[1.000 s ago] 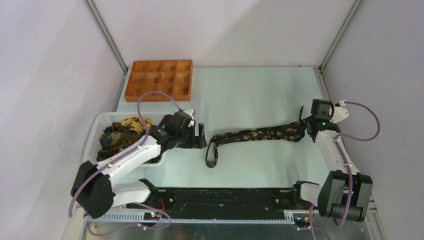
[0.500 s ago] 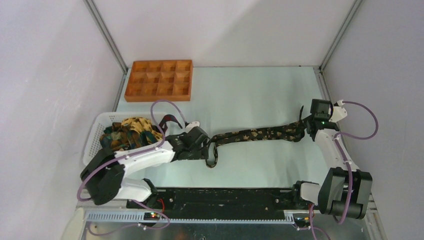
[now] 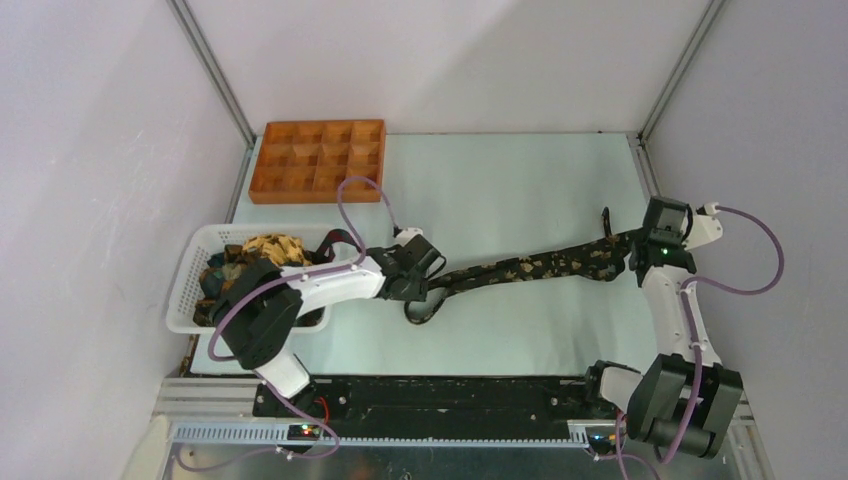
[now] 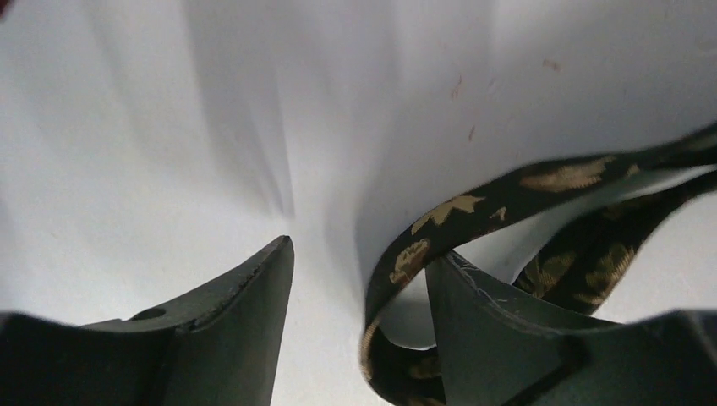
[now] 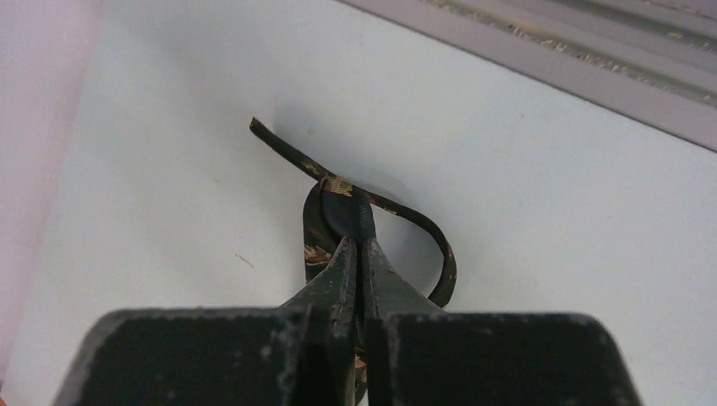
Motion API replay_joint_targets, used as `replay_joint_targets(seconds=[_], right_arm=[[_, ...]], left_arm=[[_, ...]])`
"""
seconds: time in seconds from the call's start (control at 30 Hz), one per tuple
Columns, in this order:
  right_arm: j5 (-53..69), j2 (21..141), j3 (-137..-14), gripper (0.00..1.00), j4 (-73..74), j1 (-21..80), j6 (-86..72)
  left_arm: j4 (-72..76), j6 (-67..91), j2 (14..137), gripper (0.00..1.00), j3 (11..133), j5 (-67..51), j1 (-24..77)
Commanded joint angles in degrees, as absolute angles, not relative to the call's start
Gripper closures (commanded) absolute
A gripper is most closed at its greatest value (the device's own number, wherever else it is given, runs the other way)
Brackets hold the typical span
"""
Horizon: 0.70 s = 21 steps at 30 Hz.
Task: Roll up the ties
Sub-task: Flatten out the tie at the center of the board.
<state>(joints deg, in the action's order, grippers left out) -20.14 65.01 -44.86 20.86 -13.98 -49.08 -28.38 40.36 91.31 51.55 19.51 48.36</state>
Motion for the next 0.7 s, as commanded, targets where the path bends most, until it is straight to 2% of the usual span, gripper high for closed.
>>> replay_joint_targets(seconds=[0.0,0.33,0.67], right_arm=[[-19.9,62.5,-47.5,1.00,19.9,-17.8,-49.7],[-17.8,57.7,-48.8,1.00,21.6,-26.1,-49.9],[-14.9,55.8,-49.8,1.00,22.6,-32.2,-48.5]], left_arm=[[-28.9,35.0,94.4,0.37,56.3,22.8,44.9],[-30.0,29.4,101.1,0.40,65.7,23.3,37.2],[-28.8,28.7,105.1,0.40,68.0,22.5,33.7]])
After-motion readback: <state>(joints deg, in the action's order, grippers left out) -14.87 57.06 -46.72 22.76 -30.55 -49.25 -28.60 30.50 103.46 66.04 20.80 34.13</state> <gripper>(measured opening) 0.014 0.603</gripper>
